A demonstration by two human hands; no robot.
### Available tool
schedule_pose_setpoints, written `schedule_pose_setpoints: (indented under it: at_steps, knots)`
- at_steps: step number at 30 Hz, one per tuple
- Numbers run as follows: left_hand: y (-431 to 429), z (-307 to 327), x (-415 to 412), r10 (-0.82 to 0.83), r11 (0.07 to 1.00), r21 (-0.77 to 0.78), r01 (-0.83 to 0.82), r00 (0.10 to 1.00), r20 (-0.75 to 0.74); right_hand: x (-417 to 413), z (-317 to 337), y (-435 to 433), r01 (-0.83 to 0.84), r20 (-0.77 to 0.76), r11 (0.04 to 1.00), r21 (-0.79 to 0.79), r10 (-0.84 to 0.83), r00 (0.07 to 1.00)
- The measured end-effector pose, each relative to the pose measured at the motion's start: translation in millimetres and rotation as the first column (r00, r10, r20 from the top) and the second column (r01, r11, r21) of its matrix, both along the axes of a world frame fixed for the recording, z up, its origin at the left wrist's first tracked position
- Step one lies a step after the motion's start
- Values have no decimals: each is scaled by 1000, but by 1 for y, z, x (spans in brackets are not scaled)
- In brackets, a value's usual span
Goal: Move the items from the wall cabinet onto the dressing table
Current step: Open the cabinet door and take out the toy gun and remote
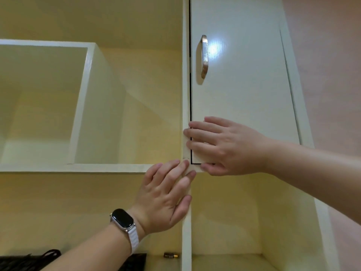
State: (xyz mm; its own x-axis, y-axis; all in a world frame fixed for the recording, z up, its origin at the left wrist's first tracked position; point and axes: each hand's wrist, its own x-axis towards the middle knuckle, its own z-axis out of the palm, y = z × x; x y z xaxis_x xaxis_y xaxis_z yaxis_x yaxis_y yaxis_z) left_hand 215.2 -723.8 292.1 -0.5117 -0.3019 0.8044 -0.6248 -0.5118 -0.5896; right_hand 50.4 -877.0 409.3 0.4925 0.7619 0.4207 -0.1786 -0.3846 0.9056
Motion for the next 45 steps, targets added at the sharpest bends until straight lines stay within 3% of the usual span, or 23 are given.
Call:
schedule_pose_setpoints:
  at_steps: [7,15,27,30,33,40,45]
  knots:
    - [-1,-4,3,22,1000,-2,-23,999,-30,-6,11,19,82,-16,992,-97,-84,996]
    - [1,-6,-4,45,999,11,-44,996,-72,-35,11,47,128,-68,989,-72,-133,989]
    - [0,-12,-19,-16,1000,-9,15,986,-168,-166,-10,46,91,99,994,54,-96,990]
    - [-2,-10,-33,25,1000,-10,-28,972,-234,-209,-20,25,150,160,983,102,-165,973]
    - [0,0,-43,129,989,102,-110,969,-209,-239,-30,1,264,197,957,119,-283,939]
    - [2,16,-60,199,966,209,-152,952,-230,-254,-27,-9,419,191,893,165,-446,874]
    - [7,12,-63,225,959,231,-166,939,-260,-268,-25,-16,611,132,746,264,-656,743]
